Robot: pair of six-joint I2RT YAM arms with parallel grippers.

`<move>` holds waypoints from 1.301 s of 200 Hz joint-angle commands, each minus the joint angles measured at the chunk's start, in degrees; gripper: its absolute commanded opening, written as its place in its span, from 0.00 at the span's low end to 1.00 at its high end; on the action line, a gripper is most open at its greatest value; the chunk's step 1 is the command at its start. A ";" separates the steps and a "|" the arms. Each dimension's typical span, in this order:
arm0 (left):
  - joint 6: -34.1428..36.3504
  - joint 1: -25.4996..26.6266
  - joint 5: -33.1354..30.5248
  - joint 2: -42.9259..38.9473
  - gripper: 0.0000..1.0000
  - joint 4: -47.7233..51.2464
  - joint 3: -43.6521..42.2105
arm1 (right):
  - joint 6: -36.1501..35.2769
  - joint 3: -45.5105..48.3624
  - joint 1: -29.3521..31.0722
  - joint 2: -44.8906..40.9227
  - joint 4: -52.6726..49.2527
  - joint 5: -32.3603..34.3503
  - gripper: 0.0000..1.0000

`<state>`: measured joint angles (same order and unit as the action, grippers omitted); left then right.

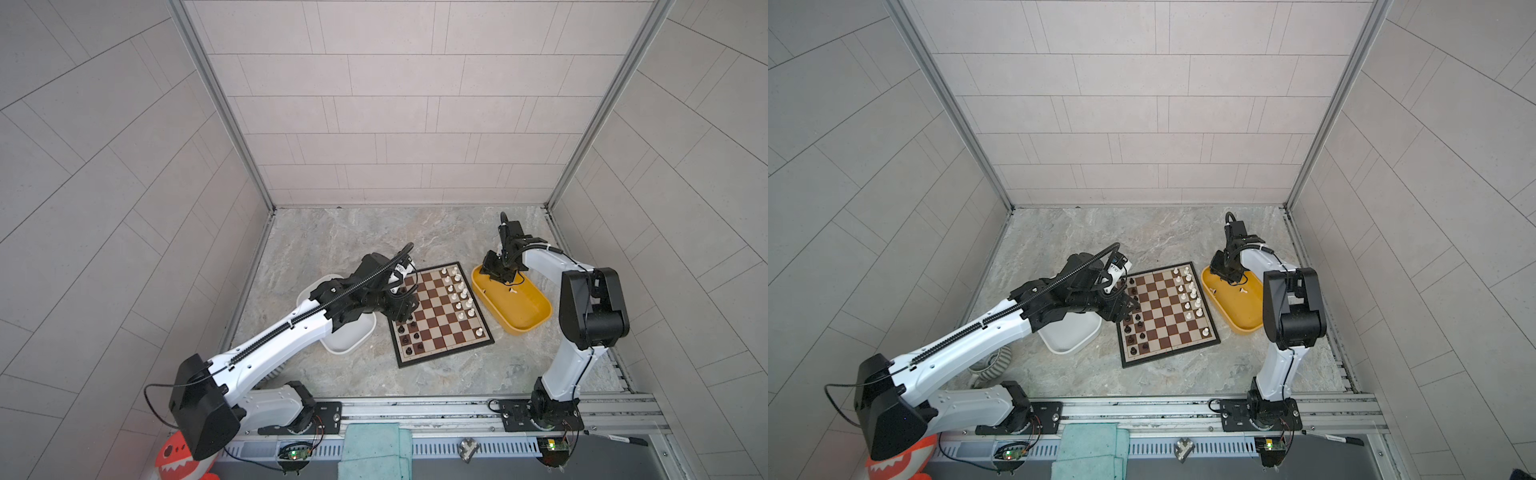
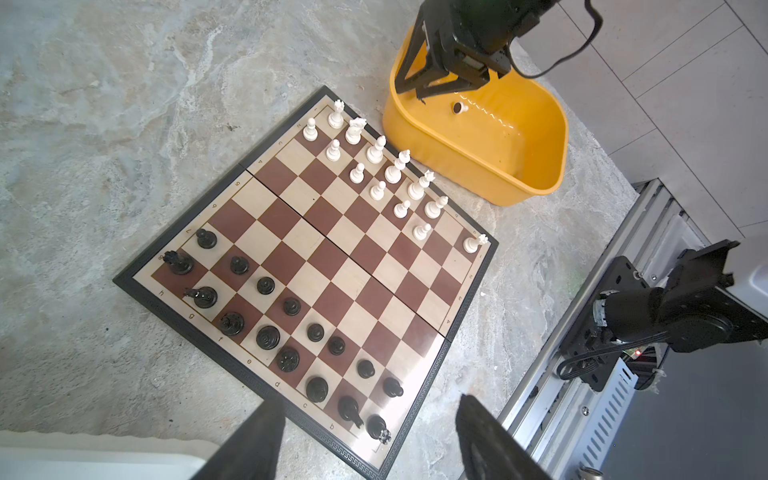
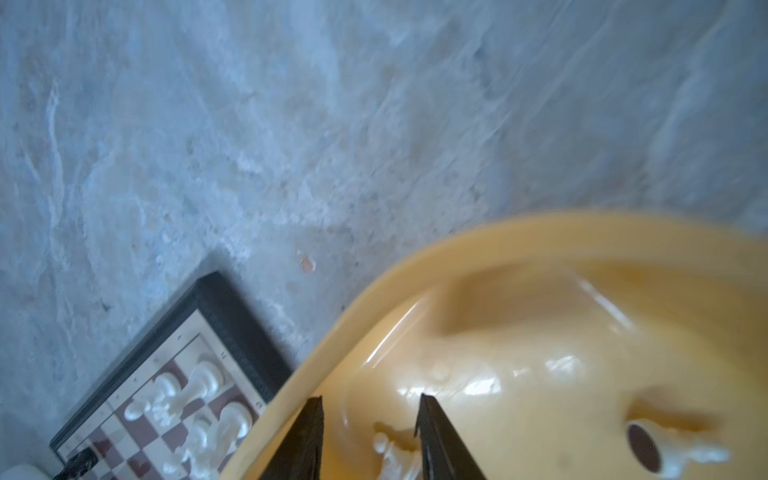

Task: Set up the chess pieces on the board
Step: 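Lower right gripper into the yellow bin while left gripper retracts, then close right gripper on the white knight inside the yellow bin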

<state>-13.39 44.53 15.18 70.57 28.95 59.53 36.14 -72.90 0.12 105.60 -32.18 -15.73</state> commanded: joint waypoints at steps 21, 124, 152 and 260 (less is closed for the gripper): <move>0.73 -0.31 0.31 0.80 0.72 -0.49 0.05 | -4.41 -6.84 -5.21 4.81 -4.11 8.14 0.43; 0.03 -0.33 1.77 1.82 0.72 -1.18 -0.26 | 1.22 2.52 -20.29 -2.77 -2.20 15.52 0.51; 0.03 -0.28 2.44 2.05 0.72 -1.35 -0.14 | -2.51 3.70 -17.95 -6.26 -1.96 12.92 0.54; 0.20 -0.33 2.40 1.55 0.72 -1.22 -0.31 | -10.45 4.27 -13.40 -2.69 -2.20 4.19 0.47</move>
<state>-13.43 44.49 17.52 72.44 28.34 59.53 27.16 -66.74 -13.91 99.33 -33.63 -9.43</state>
